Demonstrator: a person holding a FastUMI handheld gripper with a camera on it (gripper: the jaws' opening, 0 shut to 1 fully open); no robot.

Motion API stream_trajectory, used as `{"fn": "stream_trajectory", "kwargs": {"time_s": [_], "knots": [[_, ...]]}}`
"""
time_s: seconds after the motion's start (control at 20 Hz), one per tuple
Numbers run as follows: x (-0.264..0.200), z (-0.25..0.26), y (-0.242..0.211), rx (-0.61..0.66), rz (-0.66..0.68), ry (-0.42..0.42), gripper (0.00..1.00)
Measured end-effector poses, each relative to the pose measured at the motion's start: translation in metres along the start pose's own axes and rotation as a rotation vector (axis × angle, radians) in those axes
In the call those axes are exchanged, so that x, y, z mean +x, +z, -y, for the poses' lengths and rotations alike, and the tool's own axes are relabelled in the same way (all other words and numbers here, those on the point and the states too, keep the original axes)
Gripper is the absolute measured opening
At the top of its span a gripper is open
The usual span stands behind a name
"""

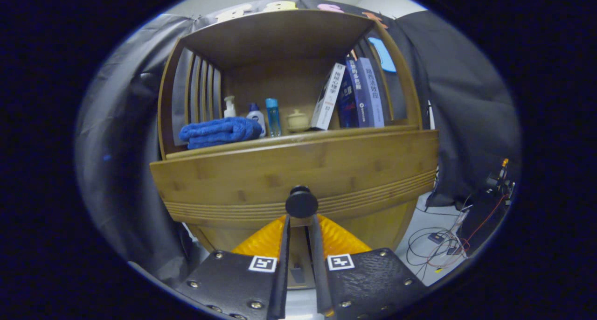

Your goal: Pull open the drawer, take out the items inside it, and place them on the countertop above the cabinet.

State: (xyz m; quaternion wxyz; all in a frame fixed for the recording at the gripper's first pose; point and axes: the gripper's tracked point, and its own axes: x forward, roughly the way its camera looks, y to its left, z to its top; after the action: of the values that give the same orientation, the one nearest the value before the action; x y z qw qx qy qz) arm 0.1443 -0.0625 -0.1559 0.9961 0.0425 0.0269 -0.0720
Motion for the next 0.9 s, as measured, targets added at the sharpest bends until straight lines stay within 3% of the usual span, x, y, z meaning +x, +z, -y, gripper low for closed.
{"fn": "stream_trajectory", "kwargs": {"time_s": [0.3,0.65,0.75,0.9], "knots": [[0.016,-0.014,0.000,-0.004,-0.041,0.053,0.25],[0.021,-0.008,0.000,-0.047,-0.012,0.039,0.25],[0.020,-0.016,-0.002,-0.060,-0.005,0.077,0.28],[0.019,-0.012,0.000,-0.088,0.014,0.051,0.45]]}}
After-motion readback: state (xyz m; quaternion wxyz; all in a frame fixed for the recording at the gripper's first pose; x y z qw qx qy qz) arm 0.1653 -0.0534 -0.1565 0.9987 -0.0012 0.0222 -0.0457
